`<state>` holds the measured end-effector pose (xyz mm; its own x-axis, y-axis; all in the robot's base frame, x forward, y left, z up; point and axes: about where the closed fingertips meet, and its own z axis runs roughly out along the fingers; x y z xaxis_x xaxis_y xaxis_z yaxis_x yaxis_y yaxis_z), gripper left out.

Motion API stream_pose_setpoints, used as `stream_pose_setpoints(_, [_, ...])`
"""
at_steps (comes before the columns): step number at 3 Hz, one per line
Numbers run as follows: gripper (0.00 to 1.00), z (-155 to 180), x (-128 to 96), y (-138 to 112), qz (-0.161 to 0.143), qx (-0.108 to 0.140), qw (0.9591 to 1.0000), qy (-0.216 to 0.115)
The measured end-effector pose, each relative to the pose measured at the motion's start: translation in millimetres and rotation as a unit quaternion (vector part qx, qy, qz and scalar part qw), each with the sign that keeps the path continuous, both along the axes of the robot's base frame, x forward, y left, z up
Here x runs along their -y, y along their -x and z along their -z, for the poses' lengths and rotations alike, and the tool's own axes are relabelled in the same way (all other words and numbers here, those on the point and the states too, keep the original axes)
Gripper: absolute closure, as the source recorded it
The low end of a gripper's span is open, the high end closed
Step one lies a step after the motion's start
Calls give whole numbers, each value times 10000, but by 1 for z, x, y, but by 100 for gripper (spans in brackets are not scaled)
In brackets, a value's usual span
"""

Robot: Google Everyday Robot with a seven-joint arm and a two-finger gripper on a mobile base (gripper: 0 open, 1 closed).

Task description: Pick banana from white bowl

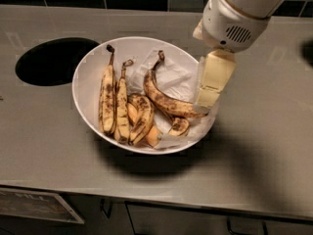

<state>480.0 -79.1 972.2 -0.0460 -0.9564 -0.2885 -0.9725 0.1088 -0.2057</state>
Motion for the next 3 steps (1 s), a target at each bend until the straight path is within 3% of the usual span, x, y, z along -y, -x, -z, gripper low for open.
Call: stream_pose_setpoints(3, [0,14,-23,-13,471,-39,9986,242])
